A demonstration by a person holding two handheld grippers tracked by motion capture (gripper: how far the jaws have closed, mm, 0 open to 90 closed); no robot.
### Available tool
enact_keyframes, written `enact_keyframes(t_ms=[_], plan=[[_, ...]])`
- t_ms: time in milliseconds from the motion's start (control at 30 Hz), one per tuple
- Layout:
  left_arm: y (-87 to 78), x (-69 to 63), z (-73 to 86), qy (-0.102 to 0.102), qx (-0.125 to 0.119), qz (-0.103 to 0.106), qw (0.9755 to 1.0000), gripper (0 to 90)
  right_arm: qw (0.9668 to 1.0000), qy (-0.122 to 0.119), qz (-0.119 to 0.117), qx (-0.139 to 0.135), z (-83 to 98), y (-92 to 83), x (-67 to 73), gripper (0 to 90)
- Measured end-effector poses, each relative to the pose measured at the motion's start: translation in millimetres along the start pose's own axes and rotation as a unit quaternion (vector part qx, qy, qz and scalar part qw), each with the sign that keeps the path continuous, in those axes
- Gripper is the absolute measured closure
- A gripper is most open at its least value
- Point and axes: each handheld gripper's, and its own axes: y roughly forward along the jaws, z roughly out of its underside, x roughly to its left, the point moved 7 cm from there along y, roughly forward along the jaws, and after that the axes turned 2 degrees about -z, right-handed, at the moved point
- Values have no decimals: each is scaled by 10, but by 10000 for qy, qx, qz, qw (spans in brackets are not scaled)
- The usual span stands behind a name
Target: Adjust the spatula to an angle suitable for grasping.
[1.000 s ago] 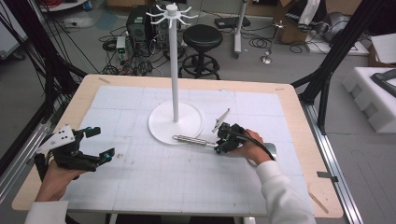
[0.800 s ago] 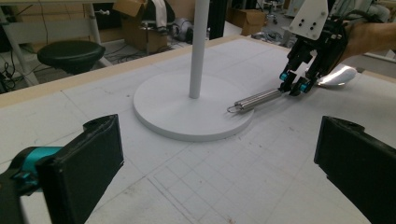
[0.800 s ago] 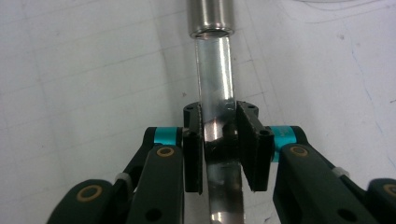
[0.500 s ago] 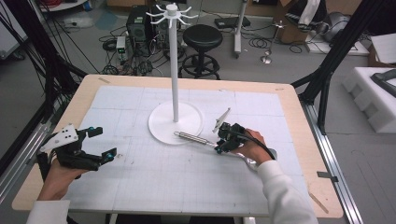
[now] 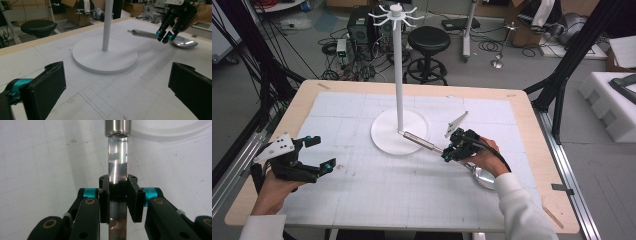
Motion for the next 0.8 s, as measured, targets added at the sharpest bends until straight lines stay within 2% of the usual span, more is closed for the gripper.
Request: enact_keyframes(t_ms=[200, 333, 533, 633, 800], plan=[[-3, -5, -21, 16, 4, -16, 10000, 17, 9994, -35, -55, -353, -57, -139, 50, 745], [-10, -19, -55, 63, 49, 1, 10000, 17, 9988, -69, -50, -486, -83, -208, 70, 745], [-14, -68, -156, 173, 82, 14, 9998, 17, 9965, -200, -99, -811, -160, -355, 147, 745], [-16, -104, -217, 235, 123, 14, 9996, 17, 9943, -257, -34, -1030, -201, -450, 184, 745], [-20, -129, -279, 257, 125, 9, 9996, 17, 9923, -287, -34, -1206, -239, -543, 243, 745]])
